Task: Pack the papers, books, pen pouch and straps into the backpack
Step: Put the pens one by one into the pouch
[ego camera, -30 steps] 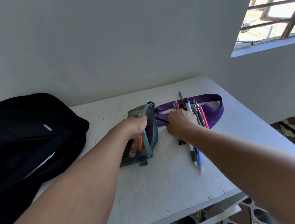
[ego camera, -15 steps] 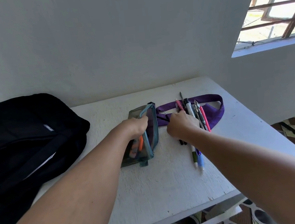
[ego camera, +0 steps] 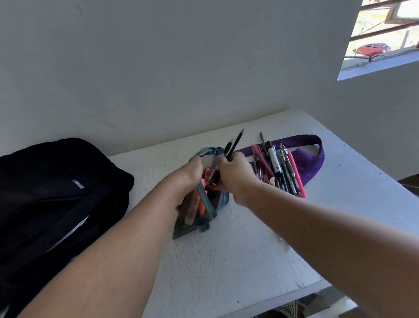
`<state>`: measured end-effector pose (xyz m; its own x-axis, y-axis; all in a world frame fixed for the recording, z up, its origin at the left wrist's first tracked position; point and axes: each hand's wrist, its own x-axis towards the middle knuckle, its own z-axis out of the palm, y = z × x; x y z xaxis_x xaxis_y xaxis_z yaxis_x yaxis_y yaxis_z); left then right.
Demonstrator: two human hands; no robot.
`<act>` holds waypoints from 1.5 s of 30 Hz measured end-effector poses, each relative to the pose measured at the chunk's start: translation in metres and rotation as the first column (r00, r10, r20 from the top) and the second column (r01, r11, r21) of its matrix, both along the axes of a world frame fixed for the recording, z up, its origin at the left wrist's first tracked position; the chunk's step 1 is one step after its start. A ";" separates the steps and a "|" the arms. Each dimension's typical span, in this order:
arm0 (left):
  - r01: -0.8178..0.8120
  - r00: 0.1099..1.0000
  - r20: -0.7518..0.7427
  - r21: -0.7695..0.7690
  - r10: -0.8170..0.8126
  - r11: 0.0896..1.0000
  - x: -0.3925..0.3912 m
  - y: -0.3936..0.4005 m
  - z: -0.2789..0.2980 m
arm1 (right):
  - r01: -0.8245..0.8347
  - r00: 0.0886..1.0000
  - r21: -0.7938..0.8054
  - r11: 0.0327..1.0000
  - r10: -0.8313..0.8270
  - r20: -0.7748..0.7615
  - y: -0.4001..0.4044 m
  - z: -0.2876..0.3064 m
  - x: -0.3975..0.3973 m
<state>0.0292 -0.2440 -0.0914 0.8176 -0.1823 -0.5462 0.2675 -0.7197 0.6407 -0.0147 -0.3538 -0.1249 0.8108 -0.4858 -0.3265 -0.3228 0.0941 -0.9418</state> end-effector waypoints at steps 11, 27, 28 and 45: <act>-0.045 0.999 0.005 0.079 0.045 0.996 0.008 -0.008 0.004 | -0.485 0.874 -0.363 0.795 0.427 -0.233 -0.012 0.011 -0.009; 0.169 0.963 0.123 0.421 -0.240 0.891 -0.003 -0.043 -0.010 | -0.627 0.777 -0.735 0.258 0.273 -0.567 -0.111 0.040 -0.045; 0.172 0.961 0.127 0.427 -0.247 0.888 -0.002 -0.044 -0.011 | -0.644 0.764 -0.727 0.238 0.254 -0.593 -0.116 0.042 -0.050; 0.221 0.916 0.161 0.564 -0.368 0.796 -0.007 -0.047 -0.015 | -0.538 0.832 -0.757 0.370 0.089 -0.548 -0.099 0.000 -0.083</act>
<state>0.0219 -0.2914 -0.1067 0.8918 -0.1839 -0.4134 -0.1294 -0.9792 0.1566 -0.0977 -0.4529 -0.1248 0.8915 -0.4100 -0.1927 -0.4471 -0.8646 -0.2293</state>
